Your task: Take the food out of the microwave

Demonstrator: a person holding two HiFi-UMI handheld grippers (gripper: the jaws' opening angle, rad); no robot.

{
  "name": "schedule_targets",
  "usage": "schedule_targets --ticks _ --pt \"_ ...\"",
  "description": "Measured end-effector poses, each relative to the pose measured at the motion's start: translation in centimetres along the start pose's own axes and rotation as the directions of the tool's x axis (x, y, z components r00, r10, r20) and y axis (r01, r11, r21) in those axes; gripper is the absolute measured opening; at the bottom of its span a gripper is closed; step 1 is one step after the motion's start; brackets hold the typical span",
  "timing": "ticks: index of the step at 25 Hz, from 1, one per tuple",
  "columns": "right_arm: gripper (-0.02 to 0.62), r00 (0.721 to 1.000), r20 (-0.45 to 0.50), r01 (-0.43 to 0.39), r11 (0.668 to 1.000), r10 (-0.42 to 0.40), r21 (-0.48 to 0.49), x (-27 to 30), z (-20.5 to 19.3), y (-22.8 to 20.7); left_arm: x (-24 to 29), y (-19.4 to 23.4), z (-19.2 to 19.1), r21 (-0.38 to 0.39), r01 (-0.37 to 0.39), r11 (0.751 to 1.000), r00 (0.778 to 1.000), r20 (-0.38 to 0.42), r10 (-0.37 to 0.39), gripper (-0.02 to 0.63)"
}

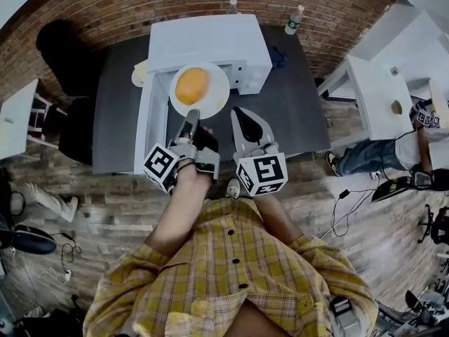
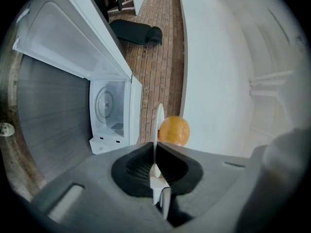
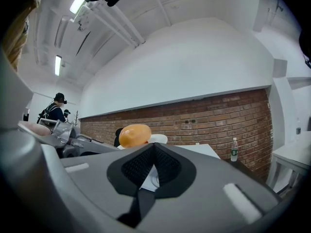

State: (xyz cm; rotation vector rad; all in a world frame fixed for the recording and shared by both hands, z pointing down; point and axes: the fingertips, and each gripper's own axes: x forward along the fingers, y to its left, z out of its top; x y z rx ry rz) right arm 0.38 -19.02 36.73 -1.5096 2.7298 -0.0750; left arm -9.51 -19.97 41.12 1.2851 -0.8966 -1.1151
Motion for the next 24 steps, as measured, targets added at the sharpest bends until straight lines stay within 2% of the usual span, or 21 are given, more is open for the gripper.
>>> schedule_targets --ticks 24 --pt "0.003 1.000 0.003 -0.022 1.000 0.022 0.009 0.9 -0.7 0.4 -0.4 0.5 1.6 0.012 -0.021 1.000 0.999 0.024 0.021 0.009"
